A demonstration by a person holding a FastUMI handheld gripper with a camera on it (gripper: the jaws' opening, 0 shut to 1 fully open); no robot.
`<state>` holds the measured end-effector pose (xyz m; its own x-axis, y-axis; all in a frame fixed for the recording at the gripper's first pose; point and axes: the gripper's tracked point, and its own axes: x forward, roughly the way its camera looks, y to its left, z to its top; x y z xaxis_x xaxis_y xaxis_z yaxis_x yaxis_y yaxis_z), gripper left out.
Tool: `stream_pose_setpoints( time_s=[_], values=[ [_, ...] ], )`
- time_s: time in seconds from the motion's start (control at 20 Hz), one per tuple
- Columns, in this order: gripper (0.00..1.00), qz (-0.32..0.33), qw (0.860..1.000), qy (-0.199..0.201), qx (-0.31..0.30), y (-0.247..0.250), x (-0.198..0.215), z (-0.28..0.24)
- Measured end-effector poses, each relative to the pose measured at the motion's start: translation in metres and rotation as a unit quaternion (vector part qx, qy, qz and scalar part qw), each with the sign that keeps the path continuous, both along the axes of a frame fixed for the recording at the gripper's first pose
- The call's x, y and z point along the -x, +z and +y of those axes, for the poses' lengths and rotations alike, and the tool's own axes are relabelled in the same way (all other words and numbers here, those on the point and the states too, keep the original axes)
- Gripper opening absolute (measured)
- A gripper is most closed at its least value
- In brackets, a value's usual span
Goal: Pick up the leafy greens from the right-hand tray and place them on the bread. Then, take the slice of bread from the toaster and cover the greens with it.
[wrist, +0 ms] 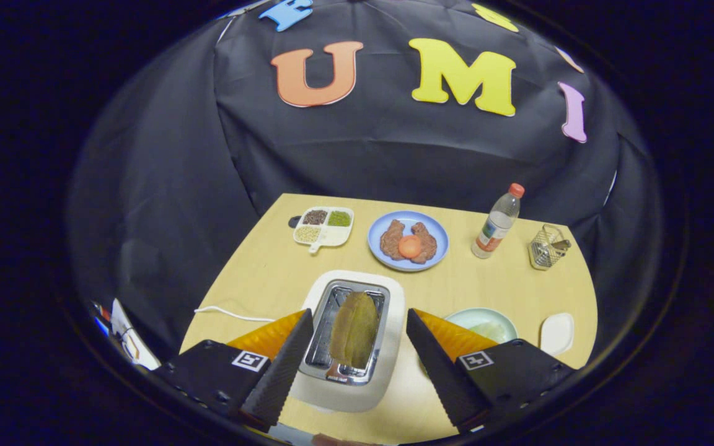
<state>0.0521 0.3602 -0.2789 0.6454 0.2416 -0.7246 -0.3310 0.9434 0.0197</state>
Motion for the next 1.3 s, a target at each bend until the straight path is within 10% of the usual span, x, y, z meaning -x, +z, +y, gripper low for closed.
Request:
stream_pose_setpoints(
  time_s=[0.5,0.85,1.3],
  values=[
    [0.67,0.02,0.994,-0.063,0.082,-0.047,-0.027,0.0],
    [0.19,0.059,0.992,-0.089,0.072,-0.06,-0.021,-0.006],
    [0.15,0.032,0.996,-0.075,0.02,0.009,-0.008,-0.019]
  ],
)
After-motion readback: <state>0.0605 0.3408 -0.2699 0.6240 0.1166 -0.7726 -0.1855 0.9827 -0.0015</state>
